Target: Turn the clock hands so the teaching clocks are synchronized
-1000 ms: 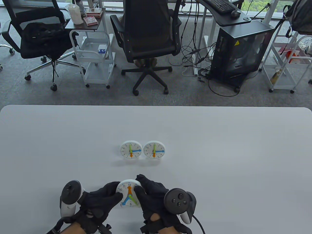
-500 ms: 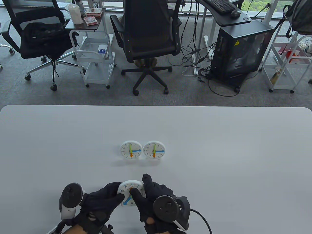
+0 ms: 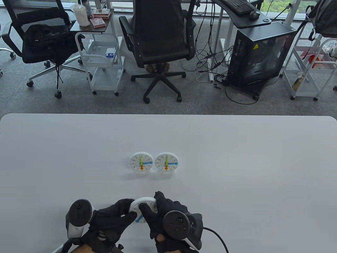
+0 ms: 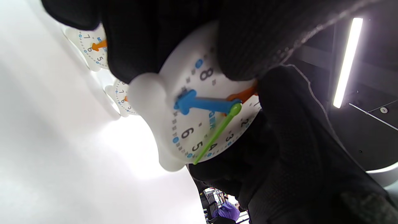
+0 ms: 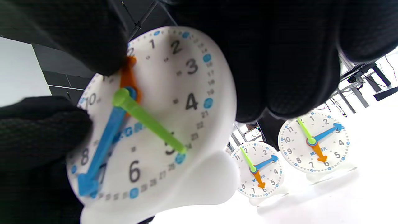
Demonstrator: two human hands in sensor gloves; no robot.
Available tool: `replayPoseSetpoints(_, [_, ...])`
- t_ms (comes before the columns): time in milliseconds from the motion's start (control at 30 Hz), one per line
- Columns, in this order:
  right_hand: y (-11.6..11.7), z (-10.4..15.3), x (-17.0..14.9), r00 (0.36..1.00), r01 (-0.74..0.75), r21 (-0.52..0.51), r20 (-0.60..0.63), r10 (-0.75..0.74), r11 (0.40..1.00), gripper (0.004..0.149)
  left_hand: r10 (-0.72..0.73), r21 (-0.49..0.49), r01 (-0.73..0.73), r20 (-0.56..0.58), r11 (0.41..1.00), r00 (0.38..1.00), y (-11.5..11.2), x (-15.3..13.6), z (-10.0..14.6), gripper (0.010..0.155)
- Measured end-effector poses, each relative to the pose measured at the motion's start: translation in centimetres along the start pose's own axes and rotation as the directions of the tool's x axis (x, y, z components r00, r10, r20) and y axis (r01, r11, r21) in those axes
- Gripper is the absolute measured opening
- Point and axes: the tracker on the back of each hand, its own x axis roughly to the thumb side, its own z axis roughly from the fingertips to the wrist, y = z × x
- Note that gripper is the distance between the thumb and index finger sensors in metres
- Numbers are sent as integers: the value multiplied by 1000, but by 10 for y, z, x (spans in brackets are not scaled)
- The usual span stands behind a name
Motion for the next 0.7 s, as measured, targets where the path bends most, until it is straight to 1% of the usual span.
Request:
replayPoseSetpoints(167, [1, 0, 0, 1000, 15, 0, -4, -15, 1000, 75, 10, 4, -10, -4, 1000, 1000, 0, 0, 0, 50])
replayPoseSetpoints(300, [0, -1, -1, 999, 53, -7, -6, -53, 999, 70, 29, 11, -29, -10, 1000, 1000, 1, 1, 0, 50])
replayPoseSetpoints(700, [1, -3, -5, 987, 156, 47, -28, -155, 987, 60, 104, 31, -102, -51, 994, 993, 5, -3, 0, 50])
